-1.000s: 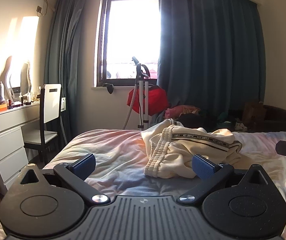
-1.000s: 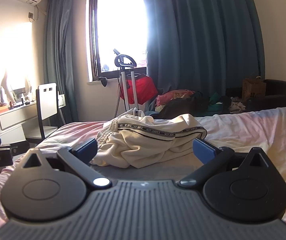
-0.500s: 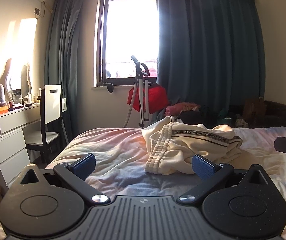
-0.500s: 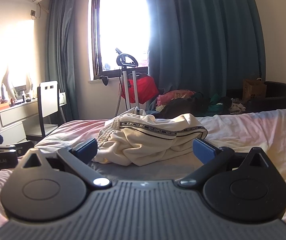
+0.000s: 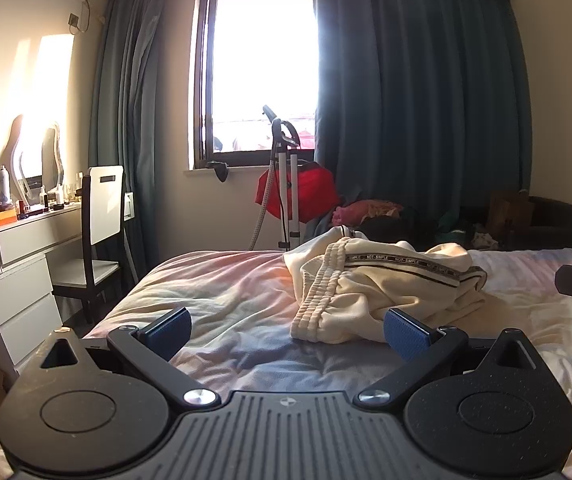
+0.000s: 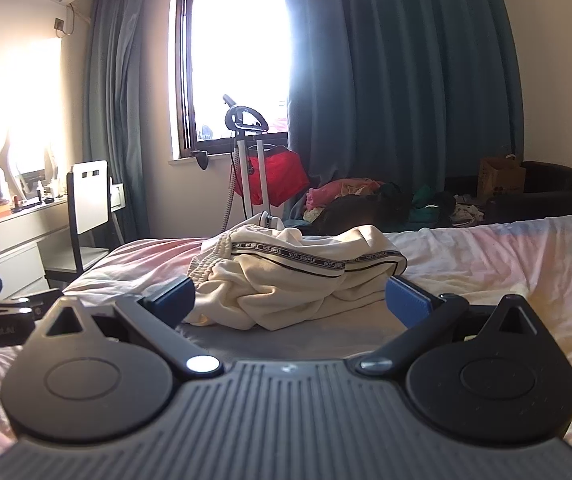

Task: Fold clothes
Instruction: 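Move both grippers toward the cream sweatpants on the bed, then grasp the ribbed waistband with the right gripper and lift it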

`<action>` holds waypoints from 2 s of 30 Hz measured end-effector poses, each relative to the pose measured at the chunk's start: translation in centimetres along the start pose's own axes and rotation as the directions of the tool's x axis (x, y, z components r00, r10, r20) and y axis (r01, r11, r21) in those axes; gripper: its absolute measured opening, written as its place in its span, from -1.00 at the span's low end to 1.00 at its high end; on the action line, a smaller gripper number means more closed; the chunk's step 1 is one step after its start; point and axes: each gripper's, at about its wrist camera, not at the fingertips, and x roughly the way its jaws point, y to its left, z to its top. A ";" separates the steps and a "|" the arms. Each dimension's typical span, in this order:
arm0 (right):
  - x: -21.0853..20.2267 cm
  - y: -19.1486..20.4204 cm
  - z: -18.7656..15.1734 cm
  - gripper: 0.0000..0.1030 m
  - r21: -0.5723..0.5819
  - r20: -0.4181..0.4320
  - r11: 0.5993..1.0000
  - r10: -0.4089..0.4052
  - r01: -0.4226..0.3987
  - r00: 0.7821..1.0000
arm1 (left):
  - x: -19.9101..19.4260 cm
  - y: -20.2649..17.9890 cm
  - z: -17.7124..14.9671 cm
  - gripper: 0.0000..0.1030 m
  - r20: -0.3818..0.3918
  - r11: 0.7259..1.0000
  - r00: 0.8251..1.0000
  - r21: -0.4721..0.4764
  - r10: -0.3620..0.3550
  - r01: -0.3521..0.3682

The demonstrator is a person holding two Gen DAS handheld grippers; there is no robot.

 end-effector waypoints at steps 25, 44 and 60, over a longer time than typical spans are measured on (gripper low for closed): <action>3.0 0.6 0.2 1.00 0.003 -0.070 0.996 0.091 -0.091 0.993 | -0.8 0.9 1.4 1.00 0.015 0.999 1.000 -0.048 0.020 -0.019; 35.8 11.5 5.9 0.84 -0.147 -0.314 0.985 0.040 -0.090 0.949 | 5.0 7.7 -3.2 1.00 -0.167 0.960 0.983 -0.277 -0.081 0.032; 39.7 8.4 3.4 -0.54 -0.014 -0.369 0.997 -0.081 0.082 0.926 | 11.3 9.9 -5.5 1.00 -0.264 0.917 0.964 -0.390 -0.024 -0.084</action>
